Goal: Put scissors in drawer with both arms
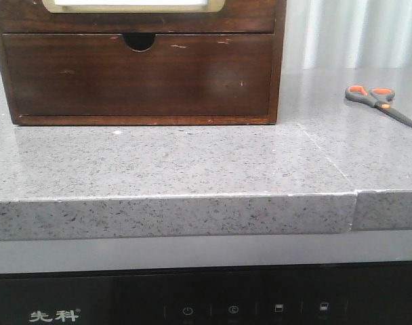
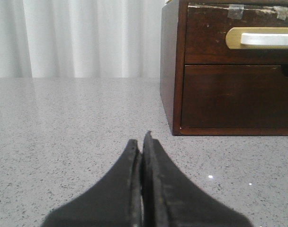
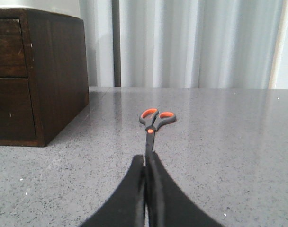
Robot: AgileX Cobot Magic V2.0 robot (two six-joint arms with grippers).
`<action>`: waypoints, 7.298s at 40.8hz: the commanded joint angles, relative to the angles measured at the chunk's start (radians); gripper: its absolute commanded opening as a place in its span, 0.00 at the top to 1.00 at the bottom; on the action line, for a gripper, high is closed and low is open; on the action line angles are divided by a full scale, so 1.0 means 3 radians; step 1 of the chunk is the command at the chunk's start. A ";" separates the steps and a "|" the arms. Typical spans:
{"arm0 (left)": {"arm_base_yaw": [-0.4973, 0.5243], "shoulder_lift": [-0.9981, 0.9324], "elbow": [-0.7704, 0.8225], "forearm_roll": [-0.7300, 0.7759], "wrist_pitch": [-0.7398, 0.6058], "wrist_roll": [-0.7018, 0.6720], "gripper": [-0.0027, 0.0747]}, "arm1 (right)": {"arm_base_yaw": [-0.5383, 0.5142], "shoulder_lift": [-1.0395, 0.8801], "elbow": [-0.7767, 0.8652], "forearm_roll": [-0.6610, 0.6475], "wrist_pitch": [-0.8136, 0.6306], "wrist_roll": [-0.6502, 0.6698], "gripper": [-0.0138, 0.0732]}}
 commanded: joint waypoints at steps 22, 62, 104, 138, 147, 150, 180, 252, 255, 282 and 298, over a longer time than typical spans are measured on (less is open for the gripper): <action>-0.0026 0.0036 -0.0930 -0.0031 0.0006 0.0014 0.99 | -0.0007 0.0039 -0.1049 -0.0061 0.0402 -0.0006 0.92; -0.0026 0.1428 -0.2483 -0.0051 0.1738 0.0014 0.99 | -0.0009 0.2176 -0.2466 -0.0360 0.2057 -0.0009 0.92; -0.0026 0.2210 -0.2372 -0.2116 0.1215 0.0014 0.21 | -0.0009 0.2293 -0.2466 -0.0407 0.2157 -0.0009 0.18; -0.0026 0.4067 -0.2461 -0.6049 0.2105 0.2688 0.21 | -0.0009 0.2293 -0.2466 -0.0407 0.2157 -0.0009 0.18; -0.0026 0.4511 -0.2881 -0.6049 0.2588 0.2697 0.21 | -0.0009 0.2293 -0.2466 -0.0407 0.2157 -0.0009 0.18; -0.0026 0.4654 -0.3040 -0.6049 0.2736 0.2697 0.21 | -0.0009 0.2293 -0.2466 -0.0407 0.2157 -0.0009 0.18; -0.0026 0.5149 -0.3505 -0.6049 0.3066 0.2697 0.78 | -0.0009 0.2293 -0.2466 -0.0407 0.2157 -0.0009 0.18; -0.0026 0.3302 -0.1710 -0.5830 0.3427 0.2891 0.30 | -0.0009 0.2293 -0.2466 -0.0407 0.2157 -0.0009 0.18; -0.0026 0.3233 -0.1708 -0.5751 0.3459 0.2800 0.30 | -0.0009 0.2293 -0.2466 -0.0407 0.2157 -0.0009 0.18; -0.0026 0.1974 -0.2453 -0.3379 0.3332 0.1398 0.30 | -0.0009 0.2293 -0.2466 -0.0407 0.2157 -0.0009 0.18; -0.0073 0.1974 -0.3537 -0.0874 0.3166 0.0730 0.30 | -0.0009 0.2293 -0.2466 -0.0407 0.2157 -0.0009 0.18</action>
